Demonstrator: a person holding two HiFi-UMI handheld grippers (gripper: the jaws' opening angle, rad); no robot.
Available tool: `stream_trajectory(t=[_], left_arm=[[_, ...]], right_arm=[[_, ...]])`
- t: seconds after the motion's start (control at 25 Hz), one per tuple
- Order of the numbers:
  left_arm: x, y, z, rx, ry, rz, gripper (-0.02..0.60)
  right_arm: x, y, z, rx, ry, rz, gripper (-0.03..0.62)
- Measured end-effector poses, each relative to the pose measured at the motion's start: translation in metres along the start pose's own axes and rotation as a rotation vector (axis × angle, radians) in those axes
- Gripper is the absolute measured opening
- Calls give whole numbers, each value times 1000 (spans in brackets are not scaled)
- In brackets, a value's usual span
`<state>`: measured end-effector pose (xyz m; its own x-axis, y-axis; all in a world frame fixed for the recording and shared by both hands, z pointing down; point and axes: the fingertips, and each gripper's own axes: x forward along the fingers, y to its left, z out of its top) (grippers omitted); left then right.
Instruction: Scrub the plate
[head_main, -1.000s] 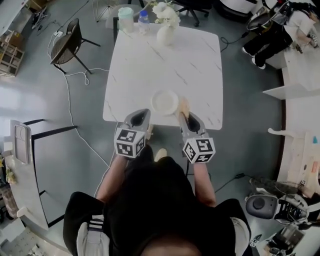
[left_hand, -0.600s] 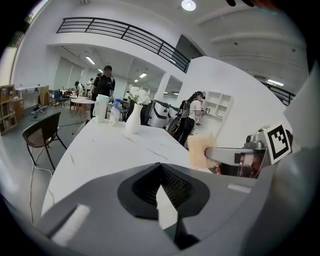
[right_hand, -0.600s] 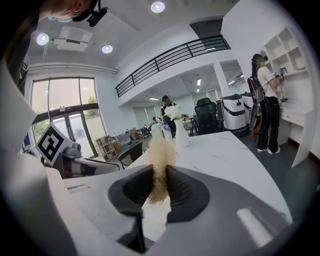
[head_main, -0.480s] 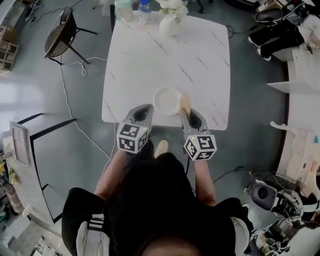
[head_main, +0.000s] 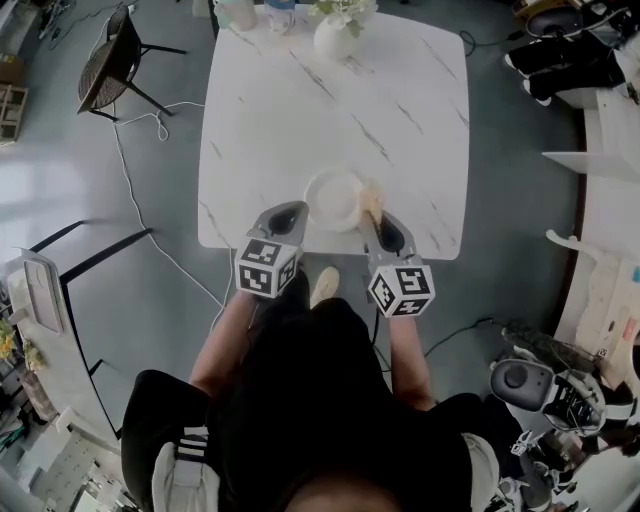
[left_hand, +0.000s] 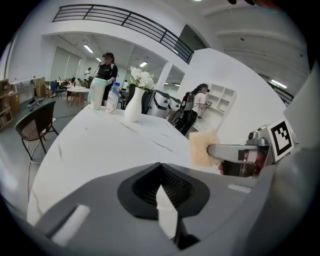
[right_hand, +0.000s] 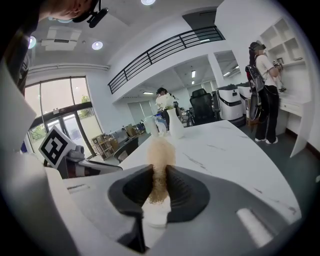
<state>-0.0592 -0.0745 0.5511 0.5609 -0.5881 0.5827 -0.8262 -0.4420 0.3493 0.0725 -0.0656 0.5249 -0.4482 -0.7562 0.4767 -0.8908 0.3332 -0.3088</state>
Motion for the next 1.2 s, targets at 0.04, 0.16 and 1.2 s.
stream_trajectory(t=[0.04,0.16,1.2], left_arm=[[3,1,0,0,2,-1,6],[9,2,0,-6,11,3,6],[69,27,-40,-50,233,1,164]], right_arm=[[2,-2,-1,1,3,0,69],[6,-7,-1,2,8,0,69],[47,-17,-2,13,49,36,69]])
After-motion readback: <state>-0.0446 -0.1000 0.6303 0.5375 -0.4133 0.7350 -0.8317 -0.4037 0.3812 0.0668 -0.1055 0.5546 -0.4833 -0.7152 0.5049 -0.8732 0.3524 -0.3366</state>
